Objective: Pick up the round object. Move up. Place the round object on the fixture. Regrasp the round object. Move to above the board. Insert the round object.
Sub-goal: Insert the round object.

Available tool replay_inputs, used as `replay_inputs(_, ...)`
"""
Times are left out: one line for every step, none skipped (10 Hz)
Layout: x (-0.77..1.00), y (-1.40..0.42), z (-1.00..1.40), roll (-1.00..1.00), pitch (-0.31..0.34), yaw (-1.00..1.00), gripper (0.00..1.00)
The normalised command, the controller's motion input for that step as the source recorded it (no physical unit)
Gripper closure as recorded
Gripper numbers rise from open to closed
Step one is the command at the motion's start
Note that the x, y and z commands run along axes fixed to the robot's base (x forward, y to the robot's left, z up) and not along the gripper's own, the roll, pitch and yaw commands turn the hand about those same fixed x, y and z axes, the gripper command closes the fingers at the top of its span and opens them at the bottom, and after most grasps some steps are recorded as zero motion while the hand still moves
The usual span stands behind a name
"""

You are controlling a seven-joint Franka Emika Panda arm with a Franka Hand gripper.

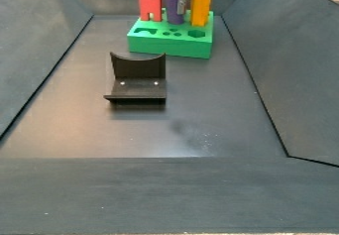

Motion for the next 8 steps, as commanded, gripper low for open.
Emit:
replay_inputs(0.00, 0.00, -0.07, 0.30, -0.444, -0.53, 1.00)
replay_inputs(0.00, 0.00, -0.09, 0.28, -0.440, -0.58, 1.00)
replay_inputs(0.07, -0.16, -0.39, 0.39, -0.183, -0.24, 1.00)
replay_inputs(0.13, -0.10, -0.47, 0.27, 0.149, 0.00, 1.00)
replay_inputs(0.05, 0.00, -0.27, 0.05, 0.111, 0.00, 1.00)
replay_inputs(0.00, 0.00, 0.00, -0.01, 0.000, 0.00, 1.00)
replay_inputs(0.05, -0.04, 0.00, 0.02, 0.000, 0.00, 1.00)
replay_inputs(0.00, 0.00, 0.00, 0.00, 0.000, 0.00, 1.00)
